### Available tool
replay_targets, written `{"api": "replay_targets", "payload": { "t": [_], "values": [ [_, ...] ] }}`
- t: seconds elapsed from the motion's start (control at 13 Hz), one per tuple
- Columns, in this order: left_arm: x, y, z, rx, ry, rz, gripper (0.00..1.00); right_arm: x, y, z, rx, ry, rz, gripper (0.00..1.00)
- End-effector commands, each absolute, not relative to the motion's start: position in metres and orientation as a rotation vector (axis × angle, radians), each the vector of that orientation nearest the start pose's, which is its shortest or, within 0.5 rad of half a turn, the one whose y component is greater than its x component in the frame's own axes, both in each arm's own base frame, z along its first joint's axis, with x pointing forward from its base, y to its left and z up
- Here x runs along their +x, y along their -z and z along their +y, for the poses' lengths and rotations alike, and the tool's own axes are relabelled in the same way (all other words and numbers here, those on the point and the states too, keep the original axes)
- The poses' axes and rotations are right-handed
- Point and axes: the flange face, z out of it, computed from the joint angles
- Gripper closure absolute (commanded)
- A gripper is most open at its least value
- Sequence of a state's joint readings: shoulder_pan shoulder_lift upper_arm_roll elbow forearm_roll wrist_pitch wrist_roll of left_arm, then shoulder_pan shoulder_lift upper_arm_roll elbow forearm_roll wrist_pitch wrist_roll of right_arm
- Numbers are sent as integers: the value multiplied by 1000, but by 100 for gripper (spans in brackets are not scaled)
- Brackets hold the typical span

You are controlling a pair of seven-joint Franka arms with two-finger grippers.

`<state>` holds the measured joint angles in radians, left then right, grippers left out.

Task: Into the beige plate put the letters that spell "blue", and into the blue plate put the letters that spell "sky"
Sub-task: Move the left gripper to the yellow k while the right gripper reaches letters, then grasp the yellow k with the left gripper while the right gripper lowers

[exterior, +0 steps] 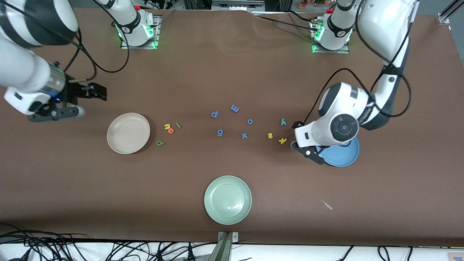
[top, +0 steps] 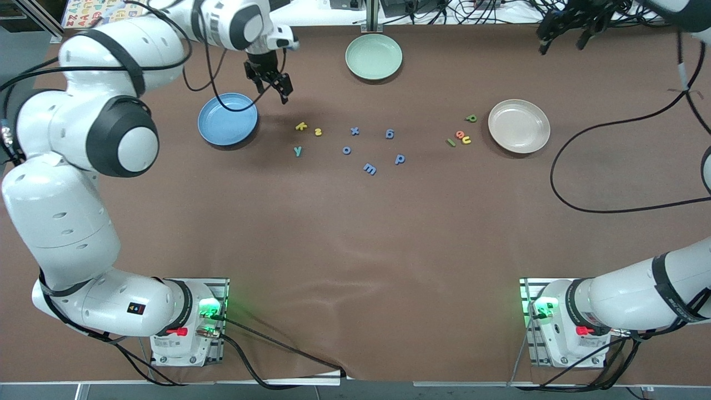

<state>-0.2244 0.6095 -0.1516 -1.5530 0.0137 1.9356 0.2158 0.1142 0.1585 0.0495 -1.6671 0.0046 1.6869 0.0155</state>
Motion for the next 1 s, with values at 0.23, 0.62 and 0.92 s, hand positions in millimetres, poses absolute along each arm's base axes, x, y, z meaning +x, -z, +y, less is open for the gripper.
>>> {"api": "replay_targets", "payload": {
  "t": [0.23, 0.62, 0.92],
  "values": [
    [611, -213, -268, -2966, -201, 1116, 0, 556, -371, 151, -3103, -31, -86, 0],
    [609, -193, -277, -2947, -172, 1149, 0, 580, -266, 165, -3068, 62, -63, 0],
    [605, -177, -282, -2946, -185, 1154, 3, 606, -216, 187, -3109, 79, -234, 0]
  ]
}}
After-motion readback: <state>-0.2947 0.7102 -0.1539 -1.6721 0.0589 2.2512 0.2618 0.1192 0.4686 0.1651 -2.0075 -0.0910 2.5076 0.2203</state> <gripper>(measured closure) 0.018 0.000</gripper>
